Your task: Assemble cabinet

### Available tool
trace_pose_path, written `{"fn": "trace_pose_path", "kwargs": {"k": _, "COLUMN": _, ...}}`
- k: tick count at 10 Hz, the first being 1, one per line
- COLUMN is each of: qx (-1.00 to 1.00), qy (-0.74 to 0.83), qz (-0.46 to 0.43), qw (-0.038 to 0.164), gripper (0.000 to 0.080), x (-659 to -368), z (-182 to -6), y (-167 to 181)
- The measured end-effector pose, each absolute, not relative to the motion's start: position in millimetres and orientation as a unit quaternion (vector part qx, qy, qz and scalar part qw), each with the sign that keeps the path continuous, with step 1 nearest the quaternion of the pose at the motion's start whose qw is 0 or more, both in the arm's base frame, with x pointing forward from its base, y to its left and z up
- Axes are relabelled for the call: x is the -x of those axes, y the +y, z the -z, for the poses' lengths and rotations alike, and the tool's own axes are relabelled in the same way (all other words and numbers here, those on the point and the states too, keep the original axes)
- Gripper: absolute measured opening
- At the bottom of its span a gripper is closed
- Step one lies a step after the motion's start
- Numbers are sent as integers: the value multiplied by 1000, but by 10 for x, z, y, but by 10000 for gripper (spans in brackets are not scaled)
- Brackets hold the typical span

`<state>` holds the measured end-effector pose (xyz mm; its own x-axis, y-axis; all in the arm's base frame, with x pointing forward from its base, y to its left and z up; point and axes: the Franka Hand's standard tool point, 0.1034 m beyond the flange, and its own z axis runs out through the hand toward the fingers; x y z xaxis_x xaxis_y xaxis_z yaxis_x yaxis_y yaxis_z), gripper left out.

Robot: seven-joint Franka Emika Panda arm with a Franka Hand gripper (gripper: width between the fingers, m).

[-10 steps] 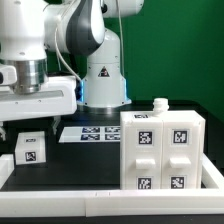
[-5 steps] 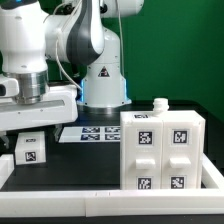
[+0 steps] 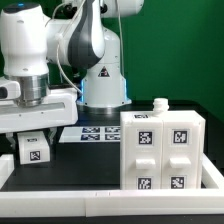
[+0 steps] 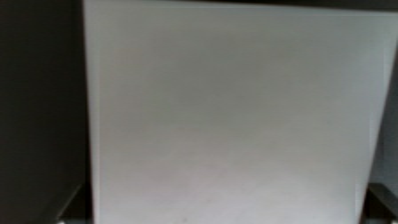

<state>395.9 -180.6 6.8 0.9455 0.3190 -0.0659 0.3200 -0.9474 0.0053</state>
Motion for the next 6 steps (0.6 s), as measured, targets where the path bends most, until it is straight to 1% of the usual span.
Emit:
{"fn": "trace_pose_path", "kwargs": {"k": 1, "qx": -986, "qy": 162, "qz": 32, "qw": 8, "gripper": 560, "x": -3960, "z": -69, "y": -1804}}
{"fn": "trace_pose_path", "kwargs": {"k": 2, "qx": -986, "qy": 165, "qz": 27, "qw": 10, "gripper": 560, "x": -4009, "z": -124, "y": -1773}}
{"fn": "trace_pose_path", "kwargs": {"k": 3, "qx": -985, "qy": 170, "qz": 13, "qw": 14, "gripper": 560, "x": -4109, "z": -290, "y": -1667}}
{"fn": "trace_pose_path", "kwargs": {"k": 4, "qx": -985, "qy": 173, "qz": 4, "qw": 12, "gripper": 560, "x": -4209, "z": -513, "y": -1488}}
{"fn": "trace_pose_path", "kwargs": {"k": 6, "qx": -985, "qy": 171, "qz": -2, "qw": 2, "gripper": 560, "x": -4374, "z": -881, "y": -1199}}
